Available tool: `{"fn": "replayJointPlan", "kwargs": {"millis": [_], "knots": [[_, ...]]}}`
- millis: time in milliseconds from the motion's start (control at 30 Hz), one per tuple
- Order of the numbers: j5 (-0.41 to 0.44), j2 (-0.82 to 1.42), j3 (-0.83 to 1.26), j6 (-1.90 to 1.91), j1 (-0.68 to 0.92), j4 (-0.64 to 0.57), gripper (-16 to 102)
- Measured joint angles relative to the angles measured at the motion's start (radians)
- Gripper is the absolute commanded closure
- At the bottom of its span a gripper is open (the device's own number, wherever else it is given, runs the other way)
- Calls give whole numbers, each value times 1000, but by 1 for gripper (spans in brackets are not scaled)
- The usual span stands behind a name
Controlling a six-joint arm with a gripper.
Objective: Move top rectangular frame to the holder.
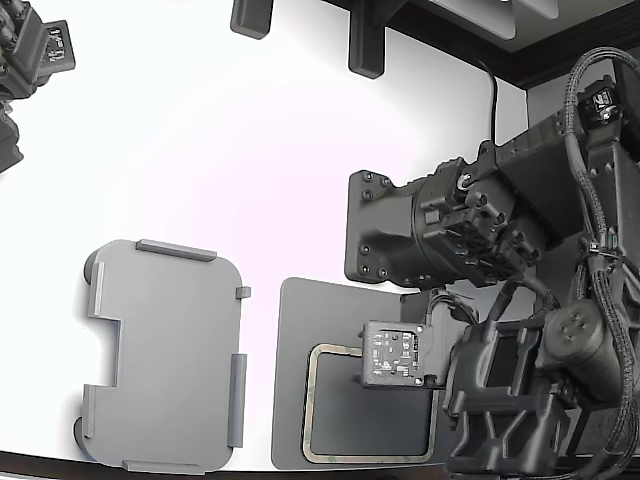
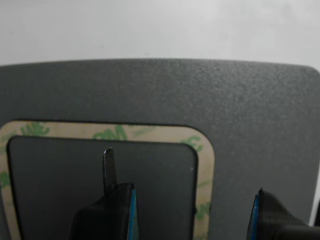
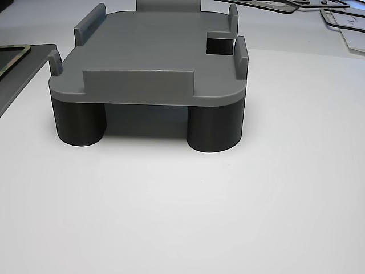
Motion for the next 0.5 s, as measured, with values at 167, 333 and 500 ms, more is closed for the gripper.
{"fn": "replayJointPlan", "kwargs": {"millis": [167,333,500], "knots": [[-38,46,114,29,32,-112,-14],[-51,67,218,54,41,-212,-13],[-77,77,268,64,41,-232,-5]]}}
